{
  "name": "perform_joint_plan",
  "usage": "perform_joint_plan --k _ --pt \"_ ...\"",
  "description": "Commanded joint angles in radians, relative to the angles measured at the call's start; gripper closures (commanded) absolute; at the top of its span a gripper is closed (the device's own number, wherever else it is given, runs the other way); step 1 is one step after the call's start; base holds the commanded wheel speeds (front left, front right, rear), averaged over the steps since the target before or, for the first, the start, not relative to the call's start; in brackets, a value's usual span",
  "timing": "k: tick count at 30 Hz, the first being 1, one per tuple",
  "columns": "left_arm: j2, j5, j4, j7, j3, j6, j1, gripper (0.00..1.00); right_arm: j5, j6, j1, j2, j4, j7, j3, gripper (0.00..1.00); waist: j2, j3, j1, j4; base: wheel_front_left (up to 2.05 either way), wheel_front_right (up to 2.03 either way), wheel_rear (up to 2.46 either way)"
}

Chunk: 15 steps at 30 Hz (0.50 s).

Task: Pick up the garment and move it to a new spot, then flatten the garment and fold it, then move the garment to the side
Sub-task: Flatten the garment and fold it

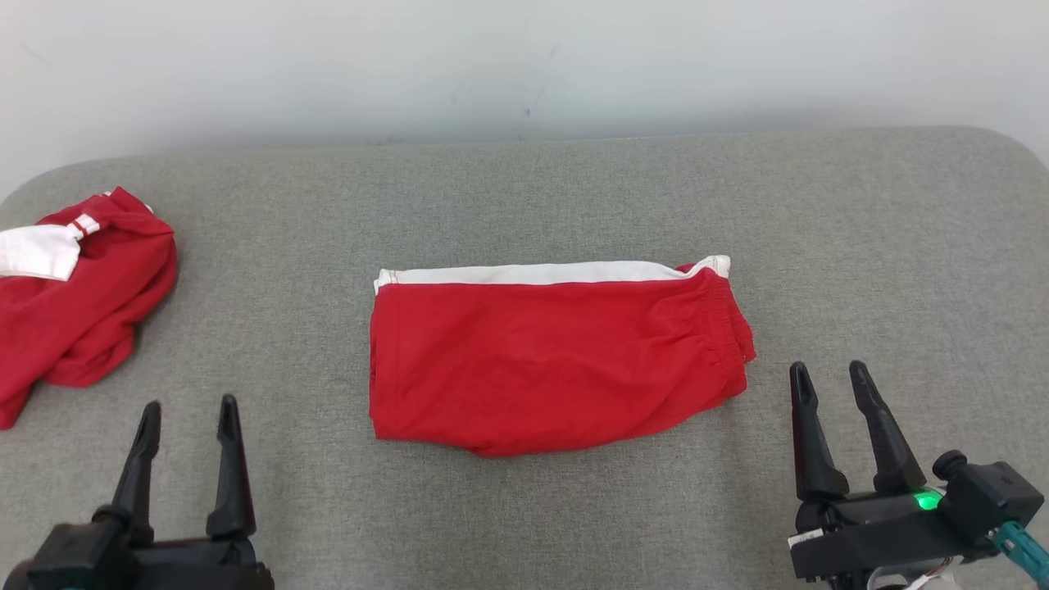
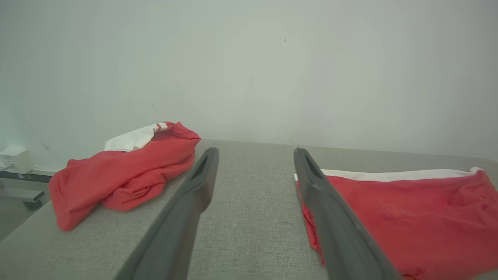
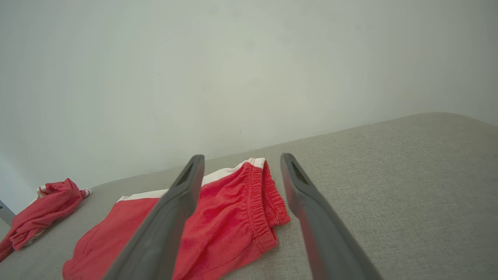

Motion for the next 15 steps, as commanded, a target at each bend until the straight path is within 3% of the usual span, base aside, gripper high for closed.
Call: perform_joint_plan --k 1,6,15 --pt "-0.019 0.012 -0.005 0.0 0.02 -0.003 0.023 0.0 -0.006 -0.002 0.013 0.0 0.004 -0.007 0.0 0.0 0.0 -0.001 0.0001 0.0 0.0 0.0 0.0" --pt "-0.068 0.043 -0.002 0.0 0.076 -0.047 0.053 0.0 -0.028 -0.002 0.029 0.001 0.014 -0.011 0.005 0.0 0.0 -0.007 0.0001 -0.005 0.0 0.0 0.0" --pt "-0.101 0.113 0.017 -0.001 0.126 -0.107 0.07 0.0 -0.058 -0.002 0.043 0.005 0.038 -0.017 0.005 0.0 0.0 -0.027 0.0001 -0.019 0.0 0.0 0.0"
